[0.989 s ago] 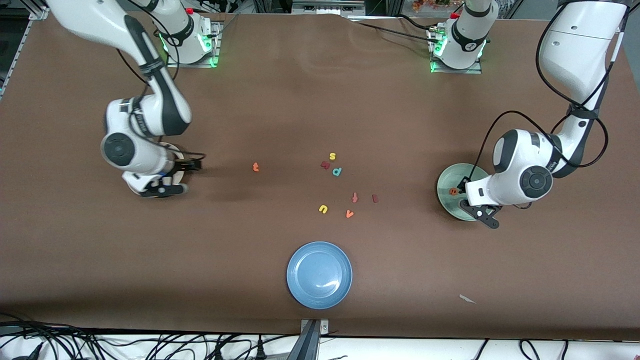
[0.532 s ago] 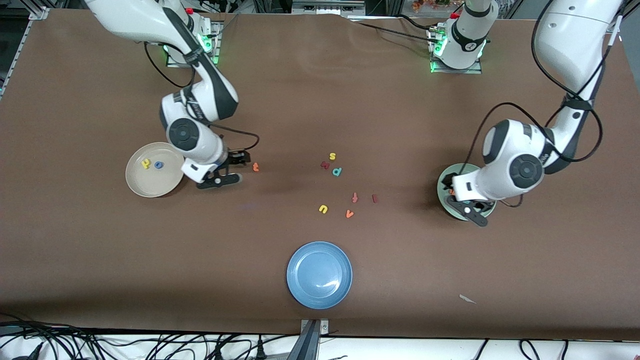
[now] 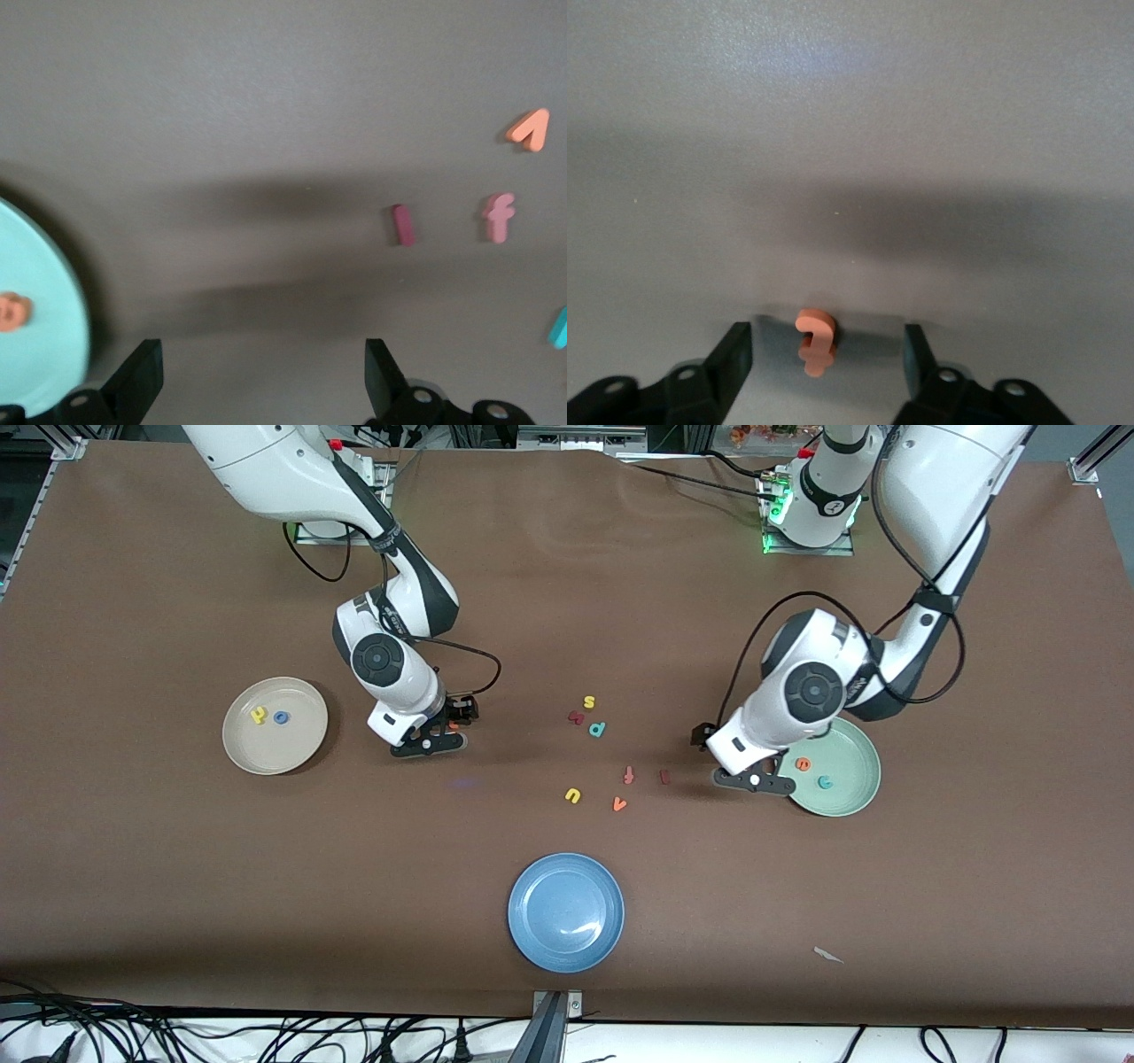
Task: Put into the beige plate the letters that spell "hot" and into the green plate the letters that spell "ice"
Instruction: 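Carry the orange letter to the white plate while the left gripper grasps the pink l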
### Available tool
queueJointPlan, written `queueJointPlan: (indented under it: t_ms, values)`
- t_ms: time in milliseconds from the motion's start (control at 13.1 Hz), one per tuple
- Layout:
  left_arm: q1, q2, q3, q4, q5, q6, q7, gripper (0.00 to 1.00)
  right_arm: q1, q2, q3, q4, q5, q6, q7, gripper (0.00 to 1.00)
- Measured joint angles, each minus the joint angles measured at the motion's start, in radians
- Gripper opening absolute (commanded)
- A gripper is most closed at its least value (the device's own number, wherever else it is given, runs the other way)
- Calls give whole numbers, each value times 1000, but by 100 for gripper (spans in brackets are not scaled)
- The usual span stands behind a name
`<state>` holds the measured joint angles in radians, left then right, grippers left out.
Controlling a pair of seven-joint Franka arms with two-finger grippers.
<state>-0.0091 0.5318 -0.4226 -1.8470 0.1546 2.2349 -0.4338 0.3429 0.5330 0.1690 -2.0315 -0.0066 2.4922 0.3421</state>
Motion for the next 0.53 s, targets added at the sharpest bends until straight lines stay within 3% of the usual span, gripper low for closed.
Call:
queueJointPlan:
  t_ms: [228, 304, 532]
  values:
    - [-59, 63, 0, 70, 0, 1, -178, 93, 0, 0, 0, 0, 0, 0, 0, 53]
    - [-72, 84, 1, 88, 0, 2, -203, 87, 0, 1, 0, 0, 0, 0, 0, 52]
    - [-94, 143, 1, 136, 0, 6, -212, 83, 0, 4, -1, 1, 0, 0, 1, 43]
